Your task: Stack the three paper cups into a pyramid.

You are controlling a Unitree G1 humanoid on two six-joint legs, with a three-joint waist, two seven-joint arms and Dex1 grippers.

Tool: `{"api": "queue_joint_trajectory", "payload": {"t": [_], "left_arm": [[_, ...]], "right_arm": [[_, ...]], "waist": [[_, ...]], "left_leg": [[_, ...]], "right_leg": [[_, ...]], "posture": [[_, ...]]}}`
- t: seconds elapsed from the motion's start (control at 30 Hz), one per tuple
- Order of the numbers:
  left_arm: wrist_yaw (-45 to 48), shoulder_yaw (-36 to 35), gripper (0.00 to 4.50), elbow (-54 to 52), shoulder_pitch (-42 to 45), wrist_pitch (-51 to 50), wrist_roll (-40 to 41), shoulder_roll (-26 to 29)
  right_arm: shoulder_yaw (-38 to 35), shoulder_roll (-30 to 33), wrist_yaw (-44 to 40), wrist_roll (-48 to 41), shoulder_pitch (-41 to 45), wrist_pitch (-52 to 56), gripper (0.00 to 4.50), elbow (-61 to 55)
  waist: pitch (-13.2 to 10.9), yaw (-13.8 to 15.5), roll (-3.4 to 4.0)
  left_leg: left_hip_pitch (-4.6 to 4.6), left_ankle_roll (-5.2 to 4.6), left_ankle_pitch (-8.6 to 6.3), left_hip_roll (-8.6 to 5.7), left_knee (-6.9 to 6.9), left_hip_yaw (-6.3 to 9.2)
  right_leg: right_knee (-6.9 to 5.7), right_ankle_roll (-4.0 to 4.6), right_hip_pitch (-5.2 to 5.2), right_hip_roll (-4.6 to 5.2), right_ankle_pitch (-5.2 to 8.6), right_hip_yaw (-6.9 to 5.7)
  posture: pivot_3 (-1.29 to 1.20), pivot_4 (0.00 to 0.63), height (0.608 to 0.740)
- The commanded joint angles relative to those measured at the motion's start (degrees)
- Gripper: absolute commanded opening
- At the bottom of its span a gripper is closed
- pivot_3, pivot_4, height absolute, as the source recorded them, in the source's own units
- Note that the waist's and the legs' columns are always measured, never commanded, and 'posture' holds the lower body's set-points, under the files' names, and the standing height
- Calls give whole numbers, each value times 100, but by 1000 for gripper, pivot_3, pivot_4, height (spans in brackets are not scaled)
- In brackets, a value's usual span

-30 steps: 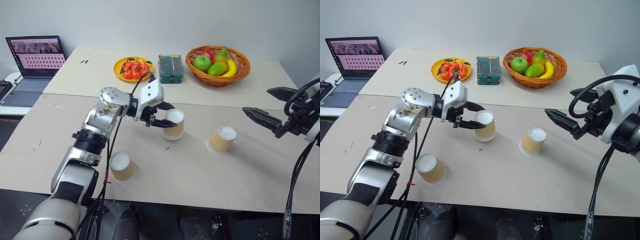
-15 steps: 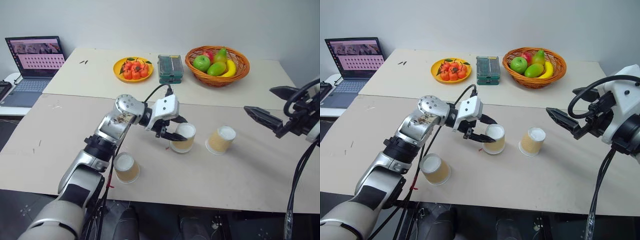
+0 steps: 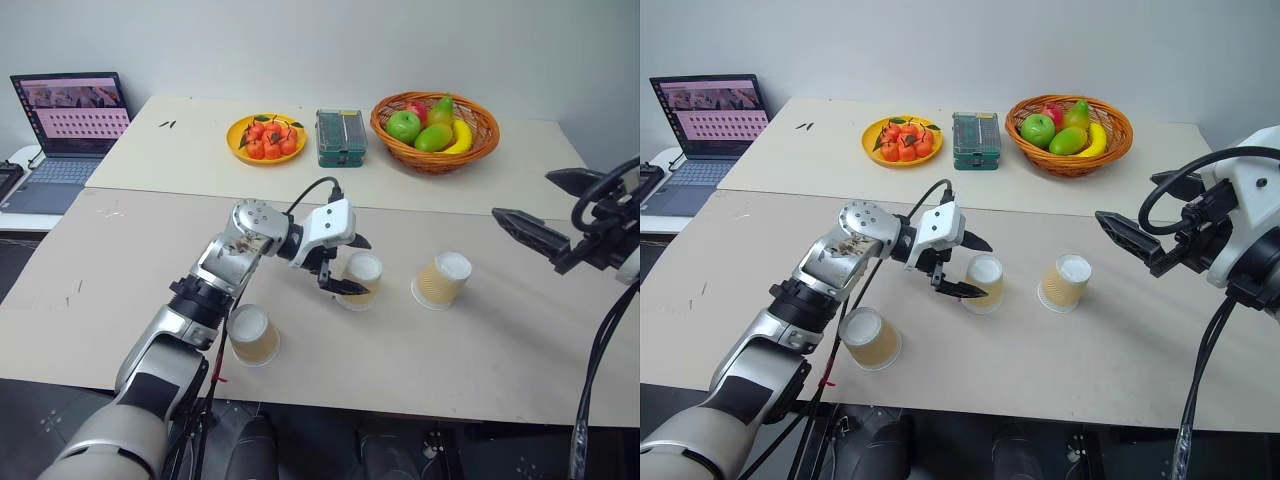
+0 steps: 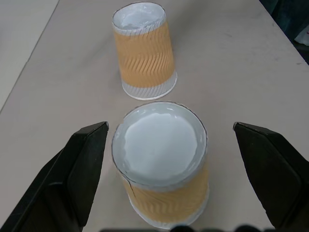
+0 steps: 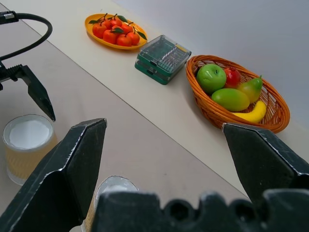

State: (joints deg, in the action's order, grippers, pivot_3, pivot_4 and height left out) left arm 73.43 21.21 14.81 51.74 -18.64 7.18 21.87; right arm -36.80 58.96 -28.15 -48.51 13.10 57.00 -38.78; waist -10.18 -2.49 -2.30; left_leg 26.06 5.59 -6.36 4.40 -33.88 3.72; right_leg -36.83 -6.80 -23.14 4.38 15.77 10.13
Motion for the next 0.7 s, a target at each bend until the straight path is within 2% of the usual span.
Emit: {"api": "queue_joint_trajectory", "payload": {"t": [0.03,0.23,0.33,0.47,0.7], "left_arm": [[-35,-287,4452,-276,142,-211,224,34],[-98,-1129,4452,-889,346,-904,1020,223],[-104,-1322,4452,-1274,265,-1221,1272,429],[-213,-1570,4452,-1902,159,-1802,1584,886],[-689,-2211,4452,-2250,26,-2634,1952,1680]], "right_arm": [[-115,78,21,42,62,-101,4500,9],[-30,90,-25,63,105,-165,4500,76],[-34,98,-36,66,117,-172,4500,93],[110,60,-91,125,150,-274,4500,157],[699,2,-389,303,351,-665,4500,542]], "waist": [[0,1,0],[0,-7,0],[1,-22,3],[3,-11,5],[3,-65,5]], "left_leg": [[0,0,0,0,0,0],[0,0,0,0,0,0],[-1,0,0,1,3,0],[-5,0,0,0,0,1],[-9,-1,1,1,-1,1]], "right_leg": [[0,0,0,0,0,0],[0,0,-1,0,0,0],[-1,-1,-1,0,1,0],[-3,-2,4,0,1,0],[-5,-1,3,-1,2,0]], "posture": [[0,150,740],[0,150,740],[0,150,740],[0,150,740],[0,150,740]]}}
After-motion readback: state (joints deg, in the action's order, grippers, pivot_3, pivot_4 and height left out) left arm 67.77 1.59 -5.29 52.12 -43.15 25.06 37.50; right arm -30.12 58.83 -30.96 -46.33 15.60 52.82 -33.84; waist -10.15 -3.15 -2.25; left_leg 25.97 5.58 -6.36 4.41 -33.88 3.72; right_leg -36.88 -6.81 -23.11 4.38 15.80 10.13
